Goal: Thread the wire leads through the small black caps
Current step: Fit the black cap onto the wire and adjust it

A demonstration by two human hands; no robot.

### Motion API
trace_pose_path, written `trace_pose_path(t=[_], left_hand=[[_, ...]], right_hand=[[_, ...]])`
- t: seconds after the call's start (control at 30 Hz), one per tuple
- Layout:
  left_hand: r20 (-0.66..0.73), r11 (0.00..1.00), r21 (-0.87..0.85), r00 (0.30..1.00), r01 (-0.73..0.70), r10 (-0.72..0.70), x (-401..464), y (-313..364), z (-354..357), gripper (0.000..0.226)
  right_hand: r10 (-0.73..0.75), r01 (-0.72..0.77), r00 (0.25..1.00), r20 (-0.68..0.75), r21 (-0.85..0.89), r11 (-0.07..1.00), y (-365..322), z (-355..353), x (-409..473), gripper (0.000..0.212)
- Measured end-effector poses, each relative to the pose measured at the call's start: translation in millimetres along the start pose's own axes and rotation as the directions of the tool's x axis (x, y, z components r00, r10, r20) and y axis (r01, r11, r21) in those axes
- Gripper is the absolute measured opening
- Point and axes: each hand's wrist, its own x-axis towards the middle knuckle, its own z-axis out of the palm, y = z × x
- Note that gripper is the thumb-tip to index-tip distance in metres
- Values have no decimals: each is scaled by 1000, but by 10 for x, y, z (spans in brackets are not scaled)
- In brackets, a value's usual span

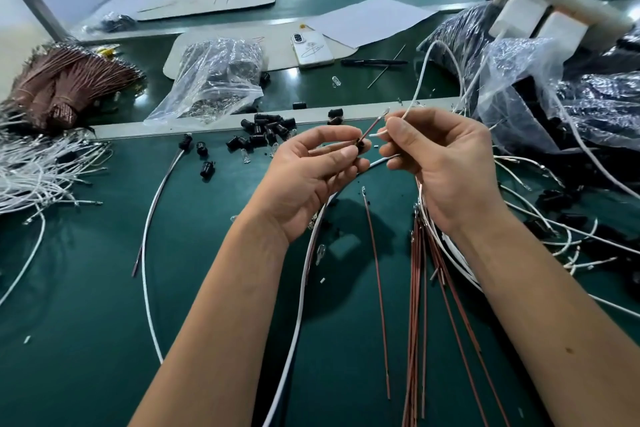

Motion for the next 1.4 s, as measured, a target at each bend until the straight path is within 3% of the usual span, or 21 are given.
trace_pose_path(t=[0.33,0.53,0.97,1.4], left_hand=[[-16,997,82,1000,-12,13,0,-8,-3,16],[-21,996,92,1000,-4,6,-11,7,10,17],[-38,998,56,999,19,-16,-17,34,27,18],[-39,999,27,999,21,-20,-14,41,6,21]], right_hand=[[56,-56,998,7,-35,998,-22,6,-13,18],[29,-28,1000,5,-85,996,-14,-4,-15,9],[214,-223,972,100,92,970,-45,7,-8,10],[202,-215,972,121,102,971,-59,5,-4,15]])
